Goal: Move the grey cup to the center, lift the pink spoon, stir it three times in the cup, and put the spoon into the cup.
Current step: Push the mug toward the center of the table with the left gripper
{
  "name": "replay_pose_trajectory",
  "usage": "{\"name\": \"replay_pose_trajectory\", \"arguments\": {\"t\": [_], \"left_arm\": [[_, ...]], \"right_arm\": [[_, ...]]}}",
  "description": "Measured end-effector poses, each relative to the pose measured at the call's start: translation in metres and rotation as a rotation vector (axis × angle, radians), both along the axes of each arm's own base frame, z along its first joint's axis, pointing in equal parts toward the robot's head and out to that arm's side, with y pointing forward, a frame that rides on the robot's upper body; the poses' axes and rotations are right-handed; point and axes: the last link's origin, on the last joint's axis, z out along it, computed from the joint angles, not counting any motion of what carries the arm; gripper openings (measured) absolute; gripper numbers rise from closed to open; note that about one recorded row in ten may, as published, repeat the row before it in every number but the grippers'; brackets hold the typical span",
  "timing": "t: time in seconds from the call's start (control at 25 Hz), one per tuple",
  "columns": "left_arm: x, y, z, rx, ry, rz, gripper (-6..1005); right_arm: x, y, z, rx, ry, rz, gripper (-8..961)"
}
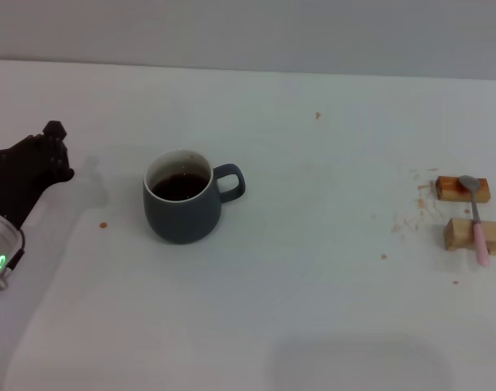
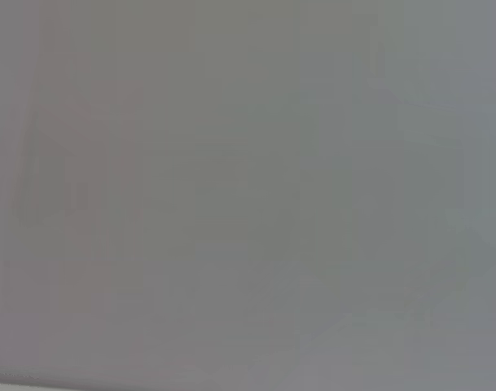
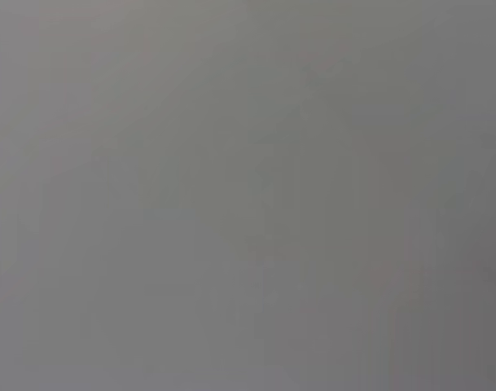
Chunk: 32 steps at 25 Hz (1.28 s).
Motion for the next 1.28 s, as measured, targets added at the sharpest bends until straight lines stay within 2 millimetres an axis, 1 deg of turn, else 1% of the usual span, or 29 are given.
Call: {"name": "replay_pose_trajectory", "arguments": {"t": [0.24,0.64,0.92,1.28], "left_arm": [[0.006,0.004,-0.006,-0.031,0.04,-0.026,-3],[0.01,0.01,-0.021,-0.103,0.122,-0.031,-3],[0.016,0.01,-0.031,-0.154,0.178,-0.07,-2],[0.022,0.007,-0.04,-0.201,0.203,-0.111,-2]], "right_arm": [[-0.002,0.001,0.0,0.002,0.003,0.014,670],[-0.003,0.005,-0.002,-0.005,0.009,0.019,669],[-0.005,0.008,-0.003,-0.006,0.012,0.023,669],[-0.004,0.01,-0.005,-0.01,0.018,0.019,669]]}}
